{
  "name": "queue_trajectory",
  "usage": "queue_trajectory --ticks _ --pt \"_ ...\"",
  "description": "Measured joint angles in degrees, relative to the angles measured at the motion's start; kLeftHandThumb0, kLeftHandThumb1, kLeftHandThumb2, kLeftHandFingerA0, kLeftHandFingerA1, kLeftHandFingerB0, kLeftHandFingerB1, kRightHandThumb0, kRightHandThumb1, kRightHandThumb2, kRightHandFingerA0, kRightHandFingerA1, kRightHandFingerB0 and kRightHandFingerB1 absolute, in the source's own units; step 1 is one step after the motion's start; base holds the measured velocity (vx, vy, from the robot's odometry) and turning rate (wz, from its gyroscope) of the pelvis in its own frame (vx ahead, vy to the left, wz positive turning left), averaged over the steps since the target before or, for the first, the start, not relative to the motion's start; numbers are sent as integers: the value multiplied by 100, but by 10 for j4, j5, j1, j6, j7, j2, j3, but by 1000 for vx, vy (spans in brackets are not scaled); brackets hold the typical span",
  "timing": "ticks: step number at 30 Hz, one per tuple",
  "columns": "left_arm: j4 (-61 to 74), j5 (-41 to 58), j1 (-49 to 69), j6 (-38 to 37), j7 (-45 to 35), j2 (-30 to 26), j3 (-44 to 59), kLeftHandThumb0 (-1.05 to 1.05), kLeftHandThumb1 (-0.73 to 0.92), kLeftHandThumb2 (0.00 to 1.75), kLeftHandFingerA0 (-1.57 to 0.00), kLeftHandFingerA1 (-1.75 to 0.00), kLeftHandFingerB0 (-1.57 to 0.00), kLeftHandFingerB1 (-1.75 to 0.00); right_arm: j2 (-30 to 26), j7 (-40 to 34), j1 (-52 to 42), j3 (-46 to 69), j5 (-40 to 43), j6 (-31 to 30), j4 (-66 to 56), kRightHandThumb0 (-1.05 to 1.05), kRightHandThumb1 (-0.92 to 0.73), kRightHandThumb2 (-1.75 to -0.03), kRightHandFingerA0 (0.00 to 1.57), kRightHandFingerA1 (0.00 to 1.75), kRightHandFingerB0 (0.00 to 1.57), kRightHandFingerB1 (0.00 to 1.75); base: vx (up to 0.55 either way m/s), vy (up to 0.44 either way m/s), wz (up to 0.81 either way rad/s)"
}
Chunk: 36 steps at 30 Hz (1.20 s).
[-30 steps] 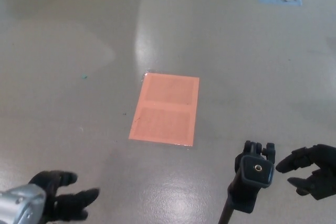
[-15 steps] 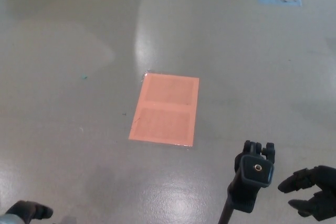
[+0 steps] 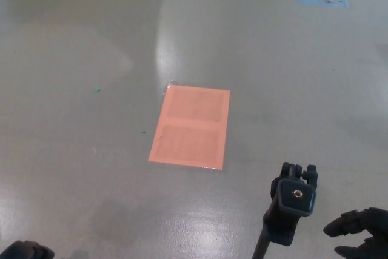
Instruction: The robot uses its left hand to grab the top of a phone stand kept on the floor and rotates it anti-clockwise
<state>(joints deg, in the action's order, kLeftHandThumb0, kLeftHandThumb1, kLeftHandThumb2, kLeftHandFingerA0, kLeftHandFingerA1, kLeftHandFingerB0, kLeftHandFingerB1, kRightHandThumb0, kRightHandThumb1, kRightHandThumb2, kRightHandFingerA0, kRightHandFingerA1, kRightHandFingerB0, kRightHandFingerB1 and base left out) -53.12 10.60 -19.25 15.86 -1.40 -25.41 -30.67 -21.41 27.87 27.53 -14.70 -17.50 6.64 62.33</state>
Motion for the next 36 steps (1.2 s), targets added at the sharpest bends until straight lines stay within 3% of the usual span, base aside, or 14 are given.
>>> queue_trajectory --ticks 5,8,13,16,17,18,21,28,30,31,33,34,35,36 --pt "-21 -17 0 -37 -1 -3 -7 -16 67 60 -55 -85 -32 -31 0 0 -6 0 0 0 -1 -46 -76 -63 46 40 23 29 0 0 0" --pt "-34 -27 0 -60 -2 -6 -11 -20 68 62 -55 -97 -32 -32 0 0 -9 0 0 0 -1 -45 -76 -63 45 39 23 29 0 0 0" --pt "-52 -41 -1 -93 -5 -11 -15 -18 68 60 -55 -93 -32 -31 1 -1 -11 3 0 0 -2 -45 -76 -63 47 40 23 29 0 0 0" --pt "-65 -56 -1 -120 -8 -12 -17 -18 67 60 -55 -84 -32 -32 1 -3 -14 5 0 0 -3 -46 -76 -63 47 42 23 29 0 0 0" --pt "-69 -59 -2 -126 -9 -12 -17 -17 67 60 -52 -58 -32 -32 1 -3 -15 5 0 0 -3 -46 -75 -63 48 42 24 29 0 0 0" --pt "-72 -62 -2 -133 -10 -12 -17 -17 68 60 -56 -80 -33 -32 1 -4 -17 6 0 0 -4 -46 -75 -63 47 42 24 30 0 0 0" --pt "-84 -75 -2 -155 -13 -13 -18 -17 68 60 -56 -87 -33 -32 1 -5 -21 8 0 0 -6 -46 -75 -63 47 40 24 30 0 0 0" --pt "-115 -114 -3 -215 -23 -18 -15 -17 68 60 -58 -71 -33 -32 1 -9 -31 19 1 -1 -15 -46 -75 -63 43 37 26 30 0 0 0" --pt "-122 -126 -3 -231 -26 -18 -9 -18 68 60 -57 -74 -33 -32 1 -9 -32 20 1 -2 -15 -46 -75 -62 44 37 27 30 0 0 0" --pt "-124 -129 -3 -235 -27 -18 -7 -19 68 60 -55 -87 -33 -32 1 -9 -33 20 1 -2 -15 -45 -75 -63 44 37 27 30 0 0 0" --pt "-129 -141 -3 -249 -31 -18 0 -19 68 60 -55 -87 -33 -32 1 -9 -34 22 2 -3 -16 -45 -75 -63 44 37 27 30 0 0 0" --pt "-130 -144 -3 -253 -31 -18 1 -18 68 61 -54 -62 -33 -32 1 -9 -34 22 2 -4 -16 -45 -74 -63 47 38 27 31 0 0 0" --pt "-133 -152 -4 -260 -33 -18 5 -18 68 61 -54 -62 -33 -32 1 -9 -34 23 2 -5 -16 -45 -74 -63 47 38 27 31 0 0 0" --pt "-135 -156 -4 -263 -34 -18 8 -18 68 60 -55 -76 -33 -32 1 -9 -35 23 3 -5 -16 -45 -75 -63 44 38 26 30 0 0 0"
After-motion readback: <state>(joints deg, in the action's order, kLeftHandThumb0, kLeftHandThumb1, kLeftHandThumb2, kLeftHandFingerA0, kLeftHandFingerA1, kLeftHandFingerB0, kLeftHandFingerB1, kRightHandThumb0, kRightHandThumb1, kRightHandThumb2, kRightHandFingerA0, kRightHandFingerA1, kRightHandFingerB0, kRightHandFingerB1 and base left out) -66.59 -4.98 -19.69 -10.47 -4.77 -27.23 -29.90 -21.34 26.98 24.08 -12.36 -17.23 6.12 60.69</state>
